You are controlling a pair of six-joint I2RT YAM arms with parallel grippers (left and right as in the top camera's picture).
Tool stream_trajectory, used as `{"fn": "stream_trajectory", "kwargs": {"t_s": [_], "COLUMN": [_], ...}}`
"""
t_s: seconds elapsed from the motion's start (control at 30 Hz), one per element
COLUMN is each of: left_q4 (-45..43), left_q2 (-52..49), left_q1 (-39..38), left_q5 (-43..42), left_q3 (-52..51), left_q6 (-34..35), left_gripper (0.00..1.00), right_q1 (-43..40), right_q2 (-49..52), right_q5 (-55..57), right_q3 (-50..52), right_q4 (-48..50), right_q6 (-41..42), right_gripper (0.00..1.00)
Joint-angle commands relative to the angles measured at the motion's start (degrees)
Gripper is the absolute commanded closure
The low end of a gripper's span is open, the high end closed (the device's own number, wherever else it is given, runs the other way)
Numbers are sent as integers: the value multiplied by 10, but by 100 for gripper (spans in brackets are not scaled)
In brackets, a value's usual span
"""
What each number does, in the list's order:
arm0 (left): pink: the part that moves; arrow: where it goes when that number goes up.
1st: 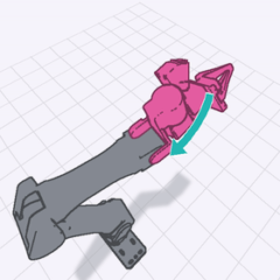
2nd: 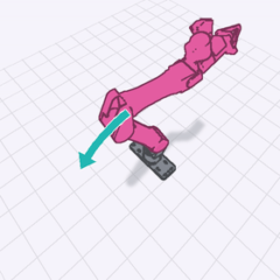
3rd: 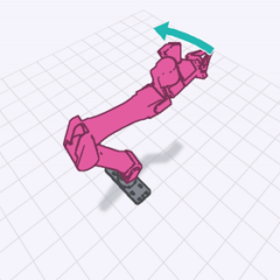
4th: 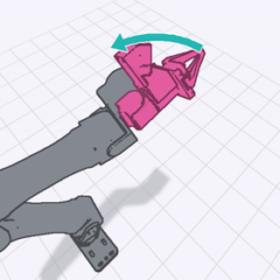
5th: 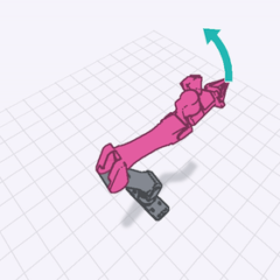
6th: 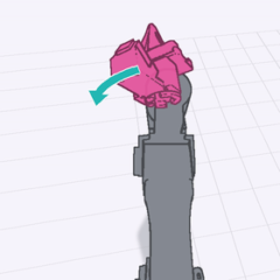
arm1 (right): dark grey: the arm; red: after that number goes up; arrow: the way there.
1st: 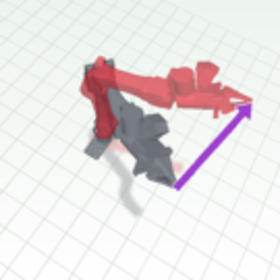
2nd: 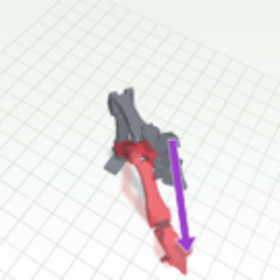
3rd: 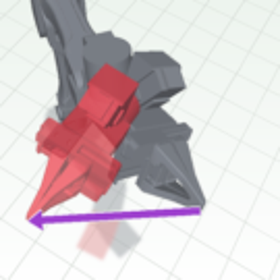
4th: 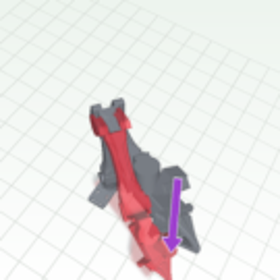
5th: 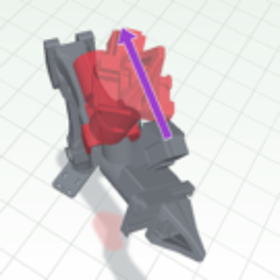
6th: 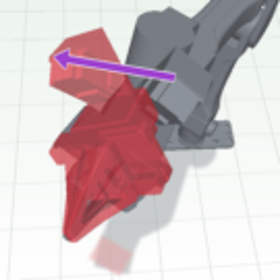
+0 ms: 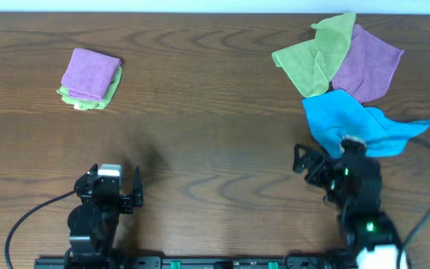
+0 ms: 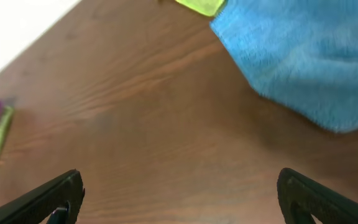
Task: Fold the cloth
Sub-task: 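Reach the right gripper to the crumpled blue cloth and grasp it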
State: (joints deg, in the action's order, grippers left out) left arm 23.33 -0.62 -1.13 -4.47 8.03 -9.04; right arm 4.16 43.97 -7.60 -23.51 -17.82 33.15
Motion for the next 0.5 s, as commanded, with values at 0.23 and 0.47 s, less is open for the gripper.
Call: {"fn": "stream_trajectory", "kwargs": {"t_s": [0.23, 0.47], "left_q4": [1, 0], "left_q2": [4, 4], "left_q1": [4, 4], "left_q5": [4, 4], "left_q3": [-12, -12], "left_q6": [0, 0], "left_gripper": [4, 5], "right_q1": [-87, -155], "right_q2": [302, 403], "right_q5": [114, 182], "right_q3": [-262, -309], "right_q4": [-149, -158], "right_q6": [-114, -137], "right_gripper": [1, 1]}}
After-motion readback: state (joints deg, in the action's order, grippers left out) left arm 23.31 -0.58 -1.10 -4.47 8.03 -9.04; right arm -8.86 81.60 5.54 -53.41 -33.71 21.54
